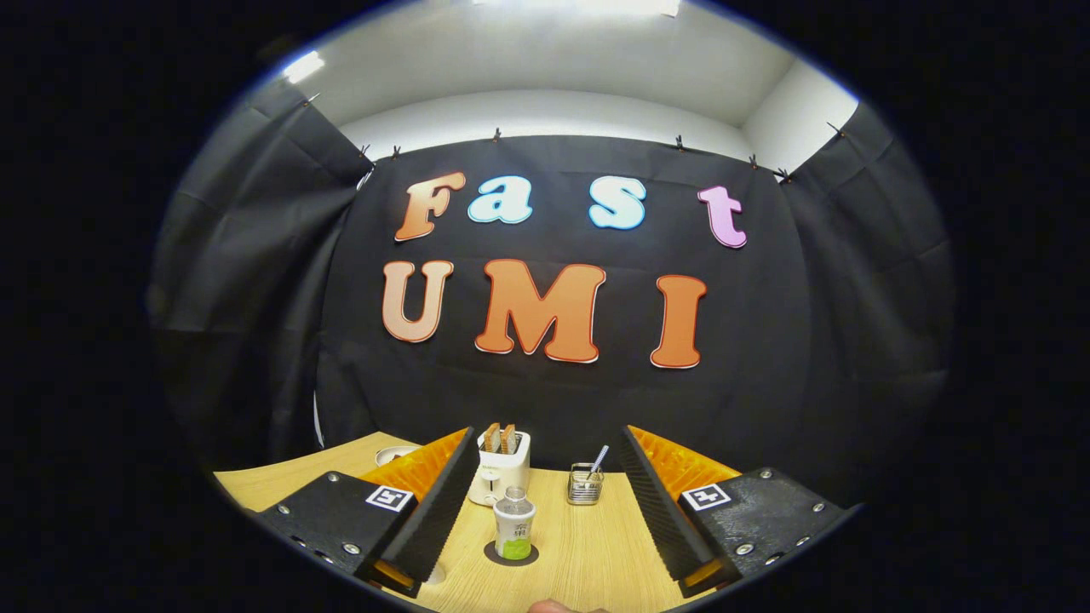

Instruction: Take the bottle from table, then pour the juice into the cup, finally place the bottle on the coaster

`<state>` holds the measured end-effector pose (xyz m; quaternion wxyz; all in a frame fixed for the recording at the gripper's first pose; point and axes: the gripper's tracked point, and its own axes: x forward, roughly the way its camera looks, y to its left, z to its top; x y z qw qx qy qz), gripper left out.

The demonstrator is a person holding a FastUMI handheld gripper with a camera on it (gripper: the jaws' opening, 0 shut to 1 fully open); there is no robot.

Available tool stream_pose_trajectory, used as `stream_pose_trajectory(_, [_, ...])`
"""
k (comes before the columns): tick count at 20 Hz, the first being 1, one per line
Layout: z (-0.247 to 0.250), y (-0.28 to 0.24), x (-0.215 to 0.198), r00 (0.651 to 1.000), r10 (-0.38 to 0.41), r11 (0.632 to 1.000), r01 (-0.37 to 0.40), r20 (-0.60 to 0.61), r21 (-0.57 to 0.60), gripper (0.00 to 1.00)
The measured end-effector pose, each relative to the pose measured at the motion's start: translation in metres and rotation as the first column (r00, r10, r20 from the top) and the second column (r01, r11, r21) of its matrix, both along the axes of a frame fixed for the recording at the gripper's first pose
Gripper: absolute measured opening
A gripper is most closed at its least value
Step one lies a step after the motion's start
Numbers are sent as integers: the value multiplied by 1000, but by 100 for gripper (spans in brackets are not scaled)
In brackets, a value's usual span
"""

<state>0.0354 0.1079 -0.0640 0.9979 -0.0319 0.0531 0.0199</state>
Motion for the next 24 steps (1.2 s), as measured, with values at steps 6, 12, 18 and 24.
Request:
stream_pose_trajectory(6, [-10,-18,-1,1000,-15,999,16,11,-45,99])
stream_pose_trajectory(12, [-16,-36,-10,1000,13,1000,-13,-10,11,99])
stream_pose_trajectory(18, [-7,-52,-16,999,11,1000,-12,30,27,99])
stream_pose_trajectory(24, [-3,-56,-21,998,15,1000,-17,63,22,99])
